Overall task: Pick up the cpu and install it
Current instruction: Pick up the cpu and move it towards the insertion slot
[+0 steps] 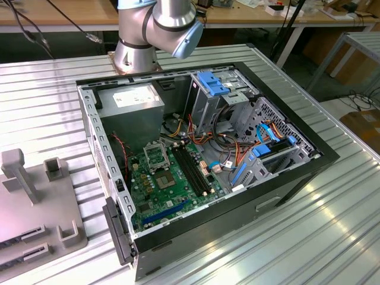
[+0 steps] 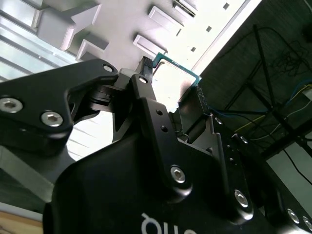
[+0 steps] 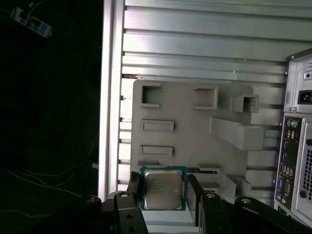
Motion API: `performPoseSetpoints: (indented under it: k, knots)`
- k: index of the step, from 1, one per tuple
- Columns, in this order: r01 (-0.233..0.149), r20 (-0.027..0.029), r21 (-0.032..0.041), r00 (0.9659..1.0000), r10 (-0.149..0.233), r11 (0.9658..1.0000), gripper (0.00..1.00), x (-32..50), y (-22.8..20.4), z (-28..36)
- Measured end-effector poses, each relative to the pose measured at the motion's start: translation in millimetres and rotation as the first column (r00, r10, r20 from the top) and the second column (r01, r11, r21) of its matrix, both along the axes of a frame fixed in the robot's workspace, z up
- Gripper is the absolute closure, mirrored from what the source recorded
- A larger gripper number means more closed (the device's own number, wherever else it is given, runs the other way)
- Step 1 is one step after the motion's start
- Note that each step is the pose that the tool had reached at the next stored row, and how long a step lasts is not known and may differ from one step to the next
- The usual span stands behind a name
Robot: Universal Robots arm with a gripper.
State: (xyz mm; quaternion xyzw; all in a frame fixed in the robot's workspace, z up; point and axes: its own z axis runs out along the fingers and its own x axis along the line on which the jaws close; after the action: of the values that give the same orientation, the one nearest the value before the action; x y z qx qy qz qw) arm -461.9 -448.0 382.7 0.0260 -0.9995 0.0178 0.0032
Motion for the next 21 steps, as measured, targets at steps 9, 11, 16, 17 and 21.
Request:
performPoseSetpoints:
  k: [9,11,16,17,21]
  knots:
    - [0.0,0.0002,-0.0042,1.0,0.0,1.0,0.53,0.0,0.0,13.7]
    - [0.0,0.0003,-0.0049,1.0,0.0,1.0,0.53,0.0,0.0,14.4]
    - [0.0,0.0,-0.0065,1.0,0.0,1.0,0.53,0.0,0.0,14.5]
    - [0.0,0.0001,-0.0065,1.0,0.0,1.0,0.53,0.1,0.1,14.5]
    - [0.0,0.0,-0.0065,1.0,0.0,1.0,0.53,1.3,0.0,14.5]
